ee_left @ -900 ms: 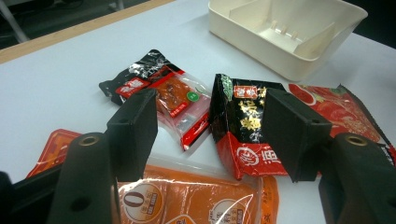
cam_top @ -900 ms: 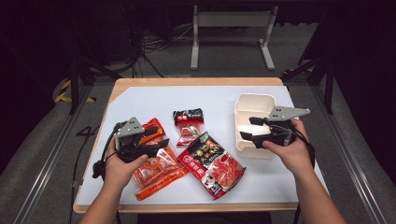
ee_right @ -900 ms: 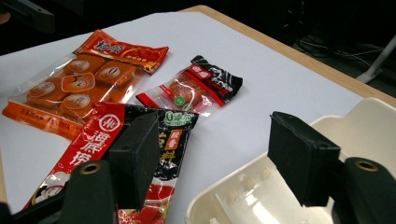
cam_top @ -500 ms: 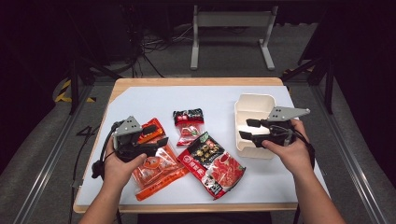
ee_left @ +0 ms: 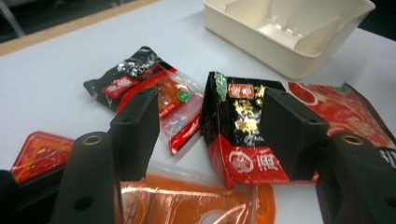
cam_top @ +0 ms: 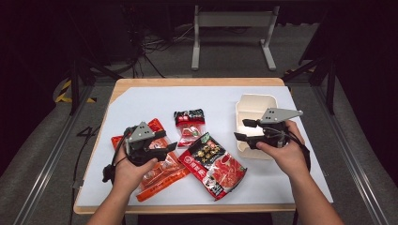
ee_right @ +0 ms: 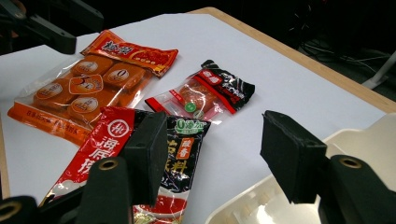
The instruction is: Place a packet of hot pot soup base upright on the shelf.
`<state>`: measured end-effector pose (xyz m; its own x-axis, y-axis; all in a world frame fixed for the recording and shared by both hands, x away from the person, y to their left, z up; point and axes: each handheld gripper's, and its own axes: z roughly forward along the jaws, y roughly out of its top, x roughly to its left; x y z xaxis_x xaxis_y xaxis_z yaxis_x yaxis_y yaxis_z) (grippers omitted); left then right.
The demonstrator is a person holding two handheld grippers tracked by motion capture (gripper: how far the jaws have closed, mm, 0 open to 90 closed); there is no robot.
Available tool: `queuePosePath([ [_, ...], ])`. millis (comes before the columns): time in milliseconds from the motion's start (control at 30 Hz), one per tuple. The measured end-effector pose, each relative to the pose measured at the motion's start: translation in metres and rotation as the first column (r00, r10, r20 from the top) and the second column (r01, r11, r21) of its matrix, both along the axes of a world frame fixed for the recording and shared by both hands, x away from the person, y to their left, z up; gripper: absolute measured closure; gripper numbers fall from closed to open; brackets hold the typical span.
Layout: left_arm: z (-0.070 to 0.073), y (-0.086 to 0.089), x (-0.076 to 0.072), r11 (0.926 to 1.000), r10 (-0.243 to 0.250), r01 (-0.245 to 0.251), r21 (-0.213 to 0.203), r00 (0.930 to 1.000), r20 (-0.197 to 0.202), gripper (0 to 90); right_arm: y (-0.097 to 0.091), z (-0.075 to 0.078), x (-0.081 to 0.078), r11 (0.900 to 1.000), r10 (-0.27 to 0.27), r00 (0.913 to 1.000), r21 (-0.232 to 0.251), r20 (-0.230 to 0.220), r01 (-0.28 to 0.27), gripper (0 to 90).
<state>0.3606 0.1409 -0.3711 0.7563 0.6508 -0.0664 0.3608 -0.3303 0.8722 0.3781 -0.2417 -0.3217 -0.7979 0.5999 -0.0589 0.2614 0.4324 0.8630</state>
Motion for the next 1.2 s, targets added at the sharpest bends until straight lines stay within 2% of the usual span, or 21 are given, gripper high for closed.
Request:
queuePosePath([
  [67,-0.007,-0.005,0.005,0.9998,-0.016,0.015,-0.013,0.9976,-0.067,40.4,0.000,0.001,-0.002,1.0000,-0.002,0.9999,-0.001,0.013,0.003,41.6],
  [100,-0.009,-0.006,0.006,0.9998,-0.018,0.018,-0.009,0.9961,-0.086,40.2,0.001,0.001,-0.002,1.0000,0.000,0.9998,-0.001,0.018,0.000,41.6],
  [333,-0.020,-0.019,0.011,0.9989,-0.031,0.035,0.030,0.9929,-0.115,40.9,0.001,0.001,-0.004,1.0000,-0.001,0.9997,-0.004,0.023,0.001,41.4],
  [400,-0.023,-0.024,0.013,0.9980,-0.040,0.046,0.043,0.9900,-0.135,41.8,0.002,0.001,-0.004,1.0000,0.004,0.9997,-0.005,0.024,-0.004,41.4],
  [467,-0.027,-0.027,0.015,0.9974,-0.045,0.054,0.048,0.9864,-0.158,46.5,0.002,0.001,-0.004,1.0000,0.005,0.9996,-0.006,0.028,-0.005,41.4],
  [500,-0.030,-0.029,0.018,0.9969,-0.041,0.052,0.059,0.9831,-0.178,46.6,0.002,0.001,-0.004,1.0000,0.005,0.9996,-0.007,0.029,-0.004,41.3],
  [600,-0.036,-0.032,0.022,0.9943,-0.044,0.062,0.086,0.9781,-0.204,46.1,0.002,0.000,-0.004,1.0000,0.005,0.9996,-0.007,0.027,-0.005,41.2],
  [733,-0.041,-0.036,0.025,0.9938,-0.047,0.068,0.088,0.9735,-0.224,46.3,0.002,0.000,-0.004,0.9999,0.007,0.9997,-0.010,0.023,-0.007,41.5],
  [833,-0.046,-0.040,0.026,0.9920,-0.036,0.063,0.109,0.9707,-0.237,45.7,0.002,-0.001,-0.004,0.9999,0.006,0.9997,-0.014,0.025,-0.006,41.5],
  [867,-0.047,-0.041,0.026,0.9927,-0.022,0.050,0.109,0.9682,-0.249,45.0,0.002,-0.001,-0.005,0.9999,0.006,0.9997,-0.015,0.026,-0.005,41.4],
  [933,-0.049,-0.044,0.027,0.9931,-0.007,0.039,0.110,0.9589,-0.284,44.9,0.003,-0.002,-0.005,0.9998,0.003,0.9997,-0.019,0.023,-0.003,41.2],
  [1033,-0.051,-0.047,0.027,0.9934,0.004,0.030,0.111,0.9562,-0.293,44.8,0.003,-0.003,-0.005,0.9997,0.000,0.9998,-0.023,0.022,0.000,41.1],
  [1167,-0.056,-0.051,0.030,0.9951,-0.004,0.036,0.092,0.9443,-0.329,45.3,0.004,-0.003,-0.004,0.9996,0.002,0.9998,-0.030,0.021,-0.001,41.0],
  [1200,-0.057,-0.051,0.030,0.9943,-0.003,0.039,0.099,0.9422,-0.335,47.0,0.005,-0.004,-0.004,0.9995,0.002,0.9998,-0.031,0.022,-0.001,40.9],
])
